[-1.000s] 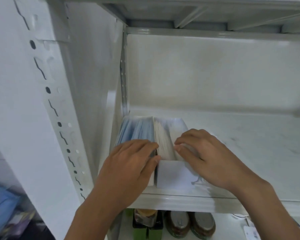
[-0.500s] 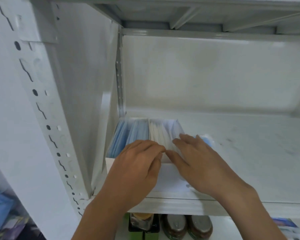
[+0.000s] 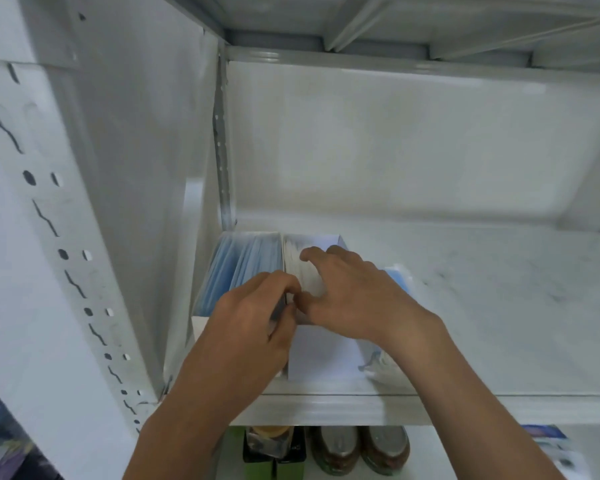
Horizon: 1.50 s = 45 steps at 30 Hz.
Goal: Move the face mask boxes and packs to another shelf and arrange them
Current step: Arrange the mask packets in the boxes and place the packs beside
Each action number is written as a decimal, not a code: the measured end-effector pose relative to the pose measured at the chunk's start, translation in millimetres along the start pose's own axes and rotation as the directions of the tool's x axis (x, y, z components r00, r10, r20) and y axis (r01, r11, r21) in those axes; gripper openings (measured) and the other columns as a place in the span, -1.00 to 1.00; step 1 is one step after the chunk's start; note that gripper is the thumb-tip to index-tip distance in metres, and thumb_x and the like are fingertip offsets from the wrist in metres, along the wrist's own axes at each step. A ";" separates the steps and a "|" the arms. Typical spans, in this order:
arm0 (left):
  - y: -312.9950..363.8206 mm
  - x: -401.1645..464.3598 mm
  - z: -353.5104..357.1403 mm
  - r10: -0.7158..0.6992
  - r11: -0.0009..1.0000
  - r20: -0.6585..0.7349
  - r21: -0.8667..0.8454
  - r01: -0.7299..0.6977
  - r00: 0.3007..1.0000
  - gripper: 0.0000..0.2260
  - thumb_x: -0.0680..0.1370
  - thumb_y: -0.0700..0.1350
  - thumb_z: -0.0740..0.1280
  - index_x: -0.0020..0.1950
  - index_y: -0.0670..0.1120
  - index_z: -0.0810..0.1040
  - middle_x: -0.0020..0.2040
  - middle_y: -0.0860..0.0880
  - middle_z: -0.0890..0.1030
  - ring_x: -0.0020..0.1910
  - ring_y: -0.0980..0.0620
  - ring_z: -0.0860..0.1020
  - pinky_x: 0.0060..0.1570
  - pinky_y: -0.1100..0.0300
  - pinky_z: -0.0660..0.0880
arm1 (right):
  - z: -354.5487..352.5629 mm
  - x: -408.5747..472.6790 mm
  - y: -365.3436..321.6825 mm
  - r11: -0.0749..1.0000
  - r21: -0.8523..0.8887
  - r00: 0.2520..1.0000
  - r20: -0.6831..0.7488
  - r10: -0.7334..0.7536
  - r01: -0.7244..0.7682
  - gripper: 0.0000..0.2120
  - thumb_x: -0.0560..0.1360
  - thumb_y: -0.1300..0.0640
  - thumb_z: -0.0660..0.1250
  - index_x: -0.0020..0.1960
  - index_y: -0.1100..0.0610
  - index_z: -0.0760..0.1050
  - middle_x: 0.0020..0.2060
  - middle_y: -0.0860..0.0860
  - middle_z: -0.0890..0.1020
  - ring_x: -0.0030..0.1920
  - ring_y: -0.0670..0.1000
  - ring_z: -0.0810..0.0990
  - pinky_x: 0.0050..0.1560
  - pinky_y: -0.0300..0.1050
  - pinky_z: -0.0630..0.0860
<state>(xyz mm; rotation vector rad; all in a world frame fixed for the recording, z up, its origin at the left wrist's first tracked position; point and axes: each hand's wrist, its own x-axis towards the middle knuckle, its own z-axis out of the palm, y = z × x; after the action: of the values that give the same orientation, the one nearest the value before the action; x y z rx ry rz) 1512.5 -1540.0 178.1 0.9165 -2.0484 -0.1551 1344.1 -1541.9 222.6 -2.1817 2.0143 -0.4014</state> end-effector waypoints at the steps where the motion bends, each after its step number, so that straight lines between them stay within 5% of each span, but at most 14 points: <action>1: 0.4 0.4 -0.4 -0.005 1.000 -0.007 -0.002 0.005 1.000 -0.83 0.50 -0.31 0.49 -0.01 -0.09 0.60 -0.17 0.07 0.64 -0.12 0.14 0.52 -0.04 0.43 0.47 | 0.3 2.6 -0.1 1.000 0.008 1.000 0.026 0.005 -0.005 -0.38 0.49 -0.20 0.30 0.48 -0.02 0.30 0.30 0.03 0.45 0.27 0.18 0.47 0.15 0.08 0.45; 4: 0.2 0.0 -1.3 0.016 1.000 0.004 0.017 -0.016 1.000 -0.84 0.48 -0.31 0.51 -0.04 -0.12 0.61 -0.18 0.04 0.65 -0.15 0.17 0.52 -0.03 0.60 0.38 | 4.1 12.0 -0.7 0.999 0.032 0.997 0.077 0.017 -0.020 -0.42 0.44 -0.17 0.36 0.38 0.03 0.36 0.21 0.02 0.43 0.15 0.13 0.47 0.07 0.04 0.46; 12: -2.1 -0.9 -5.7 0.024 1.000 0.038 -0.006 -0.024 0.999 -0.88 0.52 -0.30 0.46 -0.02 -0.11 0.64 -0.14 0.06 0.65 -0.13 0.15 0.54 -0.06 0.54 0.42 | 16.0 24.1 0.7 0.992 0.079 0.995 -0.009 0.100 -0.099 -0.53 0.39 -0.09 0.42 0.24 0.02 0.45 0.00 0.00 0.51 0.03 0.07 0.49 -0.10 -0.06 0.38; 17: -1.9 -4.2 -4.4 0.031 1.000 0.017 0.002 -0.031 0.999 -0.85 0.50 -0.31 0.49 -0.01 -0.12 0.63 -0.14 0.05 0.65 -0.05 0.14 0.50 -0.03 0.57 0.39 | 9.7 19.3 6.1 0.936 0.324 0.970 -0.148 0.193 -0.137 -0.58 0.41 0.12 0.40 0.27 0.02 0.55 0.13 0.03 0.57 0.05 0.03 0.52 -0.13 -0.18 0.42; 20: -2.7 -4.8 -3.8 0.028 1.000 0.018 -0.002 -0.028 0.999 -0.84 0.50 -0.30 0.49 0.01 -0.11 0.63 -0.12 0.05 0.65 -0.04 0.18 0.47 -0.02 0.64 0.36 | 5.9 9.8 6.7 0.938 0.331 0.963 -0.202 0.179 -0.105 -0.58 0.46 0.12 0.40 0.32 0.02 0.55 0.13 -0.03 0.59 0.15 0.00 0.52 -0.04 -0.23 0.40; 24: -1.9 -5.9 -2.6 0.025 0.999 0.063 -0.028 -0.023 0.998 -0.88 0.57 -0.21 0.41 0.08 -0.06 0.62 -0.04 0.11 0.63 -0.09 0.15 0.57 -0.04 0.34 0.54 | 3.9 -5.6 4.5 0.986 0.134 0.983 -0.137 0.121 -0.103 -0.61 0.60 -0.09 0.29 0.35 0.07 0.53 0.26 0.07 0.55 0.29 0.11 0.49 0.17 -0.03 0.49; 27: -1.4 -6.8 -2.3 0.064 0.998 0.091 0.010 -0.065 0.994 -0.83 0.62 -0.15 0.29 0.15 -0.05 0.63 0.10 0.09 0.64 0.09 0.09 0.58 0.14 0.16 0.55 | 4.3 -19.4 13.8 0.995 -0.049 0.968 -0.232 -0.091 0.081 -0.71 0.65 0.07 0.22 0.13 0.24 0.61 0.19 0.15 0.60 0.23 0.18 0.50 0.19 0.08 0.45; 31: 5.3 -1.0 0.8 0.122 0.979 0.152 0.141 -0.144 0.981 -0.69 0.59 -0.14 0.21 0.23 -0.09 0.66 0.21 -0.02 0.68 0.21 -0.02 0.62 0.33 0.03 0.45 | 5.5 -28.8 29.5 0.963 0.186 0.979 -0.089 -0.181 0.195 -0.75 0.60 0.30 0.12 0.06 0.15 0.57 -0.19 0.08 0.65 -0.10 0.10 0.59 0.00 0.14 0.50; 33: 8.3 2.7 2.9 0.120 0.972 0.203 0.173 -0.156 0.972 -0.63 0.59 -0.09 0.13 0.23 -0.09 0.66 0.19 -0.02 0.69 0.20 -0.03 0.63 0.37 -0.07 0.46 | 7.3 -28.0 34.5 0.945 0.249 0.978 -0.072 -0.198 0.210 -0.70 0.59 0.33 0.11 0.13 0.10 0.57 -0.13 0.04 0.68 -0.04 0.06 0.60 0.11 0.10 0.49; 37: 2.5 6.2 2.4 0.083 0.980 0.193 0.161 -0.115 0.978 -0.77 0.59 -0.10 0.22 0.10 -0.04 0.66 0.06 0.05 0.69 0.08 0.05 0.62 0.34 -0.02 0.47 | 14.0 -27.3 45.0 0.968 0.176 0.970 -0.199 -0.142 0.178 -0.67 0.65 0.14 0.21 0.39 0.03 0.53 0.26 -0.07 0.62 0.29 -0.01 0.52 0.32 -0.04 0.43; 41: 4.7 9.5 3.7 0.062 0.988 0.169 0.129 -0.084 0.984 -0.85 0.58 -0.11 0.24 -0.01 -0.03 0.61 -0.06 0.08 0.64 -0.06 0.09 0.58 0.15 0.19 0.49 | 11.9 -26.7 37.8 0.990 -0.002 0.936 -0.325 -0.134 0.141 -0.63 0.63 -0.10 0.26 0.35 0.01 0.56 0.22 -0.07 0.58 0.19 0.02 0.49 0.22 -0.02 0.42; 45: 11.7 15.8 3.7 0.038 0.992 0.159 0.114 -0.057 0.987 -0.87 0.57 -0.12 0.23 -0.19 -0.01 0.40 -0.23 0.09 0.44 -0.27 0.12 0.41 -0.20 0.20 0.44 | 8.6 -21.5 28.1 0.979 -0.200 0.955 -0.287 -0.081 0.023 -0.49 0.59 -0.31 0.09 0.41 -0.09 0.47 0.16 -0.08 0.56 0.14 0.03 0.46 0.16 0.02 0.34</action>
<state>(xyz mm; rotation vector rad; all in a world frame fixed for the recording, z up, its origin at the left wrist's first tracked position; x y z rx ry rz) 1497.6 -1542.8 191.2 0.9520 -2.2426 -0.0829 1318.4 -1523.7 204.3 -2.4205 2.2358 -0.5907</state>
